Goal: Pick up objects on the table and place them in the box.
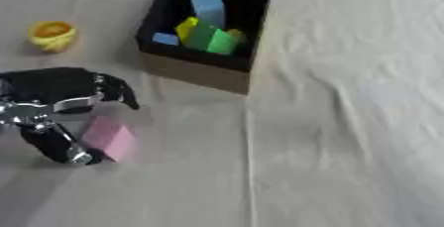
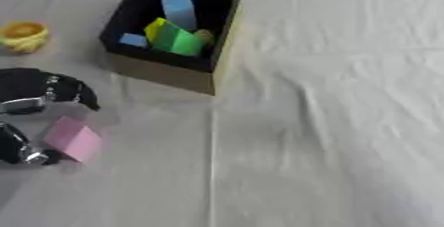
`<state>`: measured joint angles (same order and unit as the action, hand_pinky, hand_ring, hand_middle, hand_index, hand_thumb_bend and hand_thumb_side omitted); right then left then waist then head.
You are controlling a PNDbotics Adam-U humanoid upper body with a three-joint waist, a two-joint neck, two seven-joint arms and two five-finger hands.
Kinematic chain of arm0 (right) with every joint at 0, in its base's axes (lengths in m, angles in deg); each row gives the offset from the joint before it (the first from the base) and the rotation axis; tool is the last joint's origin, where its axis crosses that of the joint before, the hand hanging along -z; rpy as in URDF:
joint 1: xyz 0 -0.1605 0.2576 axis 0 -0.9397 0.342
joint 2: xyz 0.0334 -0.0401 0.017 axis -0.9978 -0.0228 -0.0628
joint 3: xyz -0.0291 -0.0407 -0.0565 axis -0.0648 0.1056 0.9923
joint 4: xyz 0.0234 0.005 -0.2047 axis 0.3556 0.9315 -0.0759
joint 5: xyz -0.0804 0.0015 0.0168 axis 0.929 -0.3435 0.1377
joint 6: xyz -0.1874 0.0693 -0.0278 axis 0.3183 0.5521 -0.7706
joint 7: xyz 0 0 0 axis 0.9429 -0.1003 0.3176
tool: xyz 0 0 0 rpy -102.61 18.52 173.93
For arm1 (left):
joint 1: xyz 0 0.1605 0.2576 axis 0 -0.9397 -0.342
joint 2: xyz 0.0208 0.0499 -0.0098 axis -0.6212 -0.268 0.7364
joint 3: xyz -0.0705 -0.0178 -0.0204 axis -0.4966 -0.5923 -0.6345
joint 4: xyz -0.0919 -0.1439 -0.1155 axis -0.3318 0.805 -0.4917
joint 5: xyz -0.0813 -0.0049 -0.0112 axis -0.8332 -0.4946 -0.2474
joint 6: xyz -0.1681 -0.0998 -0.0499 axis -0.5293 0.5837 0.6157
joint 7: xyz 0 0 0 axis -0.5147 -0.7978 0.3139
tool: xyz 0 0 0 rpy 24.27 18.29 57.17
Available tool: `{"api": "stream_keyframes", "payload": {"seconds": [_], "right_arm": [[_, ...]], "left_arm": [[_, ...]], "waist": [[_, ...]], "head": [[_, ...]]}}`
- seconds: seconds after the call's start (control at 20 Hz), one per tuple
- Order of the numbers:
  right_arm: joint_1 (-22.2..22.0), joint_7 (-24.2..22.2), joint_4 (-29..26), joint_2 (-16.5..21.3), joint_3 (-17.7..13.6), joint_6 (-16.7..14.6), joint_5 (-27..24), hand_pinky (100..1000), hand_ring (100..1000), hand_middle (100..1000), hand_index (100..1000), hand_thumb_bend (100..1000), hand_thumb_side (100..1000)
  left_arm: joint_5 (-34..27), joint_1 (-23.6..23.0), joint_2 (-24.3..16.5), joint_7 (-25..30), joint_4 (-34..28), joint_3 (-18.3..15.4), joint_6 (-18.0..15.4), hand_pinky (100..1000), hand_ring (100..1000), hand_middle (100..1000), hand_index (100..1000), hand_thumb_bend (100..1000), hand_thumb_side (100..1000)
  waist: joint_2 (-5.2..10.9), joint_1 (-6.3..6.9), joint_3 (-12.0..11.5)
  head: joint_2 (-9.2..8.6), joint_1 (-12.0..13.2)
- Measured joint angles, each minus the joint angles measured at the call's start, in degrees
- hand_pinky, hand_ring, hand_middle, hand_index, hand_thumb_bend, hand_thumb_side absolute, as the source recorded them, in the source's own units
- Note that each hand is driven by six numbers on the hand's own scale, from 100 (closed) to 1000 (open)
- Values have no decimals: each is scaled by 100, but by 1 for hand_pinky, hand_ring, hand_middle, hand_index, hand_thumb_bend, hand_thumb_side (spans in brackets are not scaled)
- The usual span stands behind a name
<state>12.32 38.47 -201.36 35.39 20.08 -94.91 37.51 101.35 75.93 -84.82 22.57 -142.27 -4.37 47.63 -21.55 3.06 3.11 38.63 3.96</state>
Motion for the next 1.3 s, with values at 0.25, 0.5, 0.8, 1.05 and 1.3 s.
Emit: {"api": "stream_keyframes", "payload": {"seconds": [0.25, 0.5, 0.8, 1.05, 1.3], "right_arm": [[-4, -8, 0, -42, 2, 23, 0, 858, 840, 678, 739, 100, 634], [-5, -13, 0, -62, 3, 34, 0, 858, 841, 677, 739, 100, 634], [-28, -15, 0, -97, 4, 37, 3, 859, 841, 677, 740, 100, 634], [-55, -5, -1, -98, 5, 47, 9, 859, 841, 676, 740, 100, 633], [-80, 14, -1, -96, 3, 47, 11, 858, 841, 677, 740, 100, 632]], "left_arm": [[299, 78, 111, -4, 387, 52, -48, 793, 844, 825, 865, 564, 100], [423, 214, 278, -76, 853, 110, -120, 785, 833, 814, 856, 515, 100], [318, 296, 420, -188, 1043, 141, -187, 664, 657, 587, 679, 320, 100], [287, 281, 415, -303, 461, -31, -161, 643, 650, 616, 699, 249, 100], [-64, 539, 265, -307, -99, -385, -258, 611, 606, 574, 662, 163, 100]], "waist": [[-11, 0, 5], [-20, 0, 23], [-38, 0, 38], [-38, 0, 22], [-38, 0, -37]], "head": [[-41, 23], [-46, 48], [-46, 51], [-46, 38], [-43, -11]]}}
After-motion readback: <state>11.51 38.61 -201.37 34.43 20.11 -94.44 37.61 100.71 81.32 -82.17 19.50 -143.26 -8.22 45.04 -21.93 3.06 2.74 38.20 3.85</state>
